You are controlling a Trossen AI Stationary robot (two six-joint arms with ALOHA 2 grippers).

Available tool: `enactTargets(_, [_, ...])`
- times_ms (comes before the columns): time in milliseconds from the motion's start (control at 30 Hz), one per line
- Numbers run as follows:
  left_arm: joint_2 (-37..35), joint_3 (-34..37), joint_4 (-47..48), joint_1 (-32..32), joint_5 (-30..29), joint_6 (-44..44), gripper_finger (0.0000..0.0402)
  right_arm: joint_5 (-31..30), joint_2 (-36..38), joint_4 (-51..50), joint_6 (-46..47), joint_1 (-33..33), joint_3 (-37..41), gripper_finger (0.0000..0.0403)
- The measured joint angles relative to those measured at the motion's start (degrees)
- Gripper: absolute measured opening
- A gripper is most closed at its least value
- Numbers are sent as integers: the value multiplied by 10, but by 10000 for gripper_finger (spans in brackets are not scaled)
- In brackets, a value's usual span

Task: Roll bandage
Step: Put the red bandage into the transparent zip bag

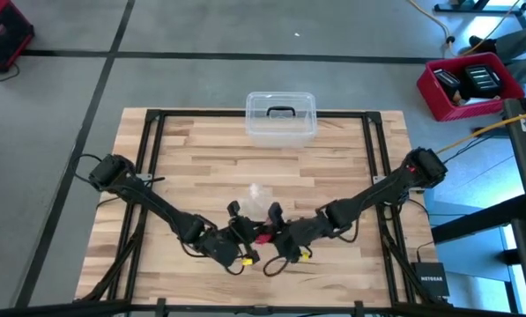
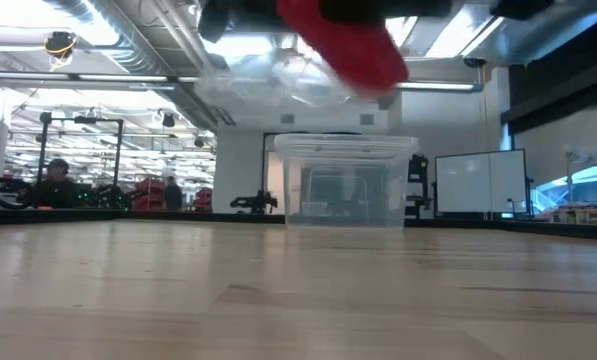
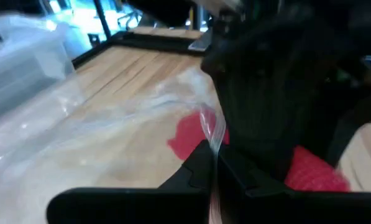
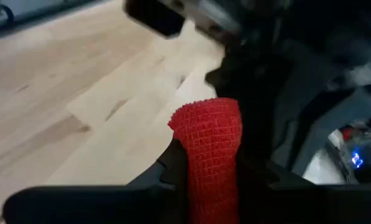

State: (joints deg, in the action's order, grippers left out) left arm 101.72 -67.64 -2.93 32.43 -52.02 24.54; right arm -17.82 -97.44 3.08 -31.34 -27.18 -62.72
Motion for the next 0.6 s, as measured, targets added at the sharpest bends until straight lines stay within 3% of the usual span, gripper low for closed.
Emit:
enactTargets(200, [0, 0, 18, 5, -1, -15, 1, -5, 8, 2, -19, -17, 1, 87])
enactTargets(500, [-1, -1, 22, 0, -14, 4, 1, -178, 78, -42, -17, -95, -2, 87])
enactTargets(600, [-1, -1, 23, -3, -14, 5, 1, -185, 80, 2, -38, -96, -1, 87])
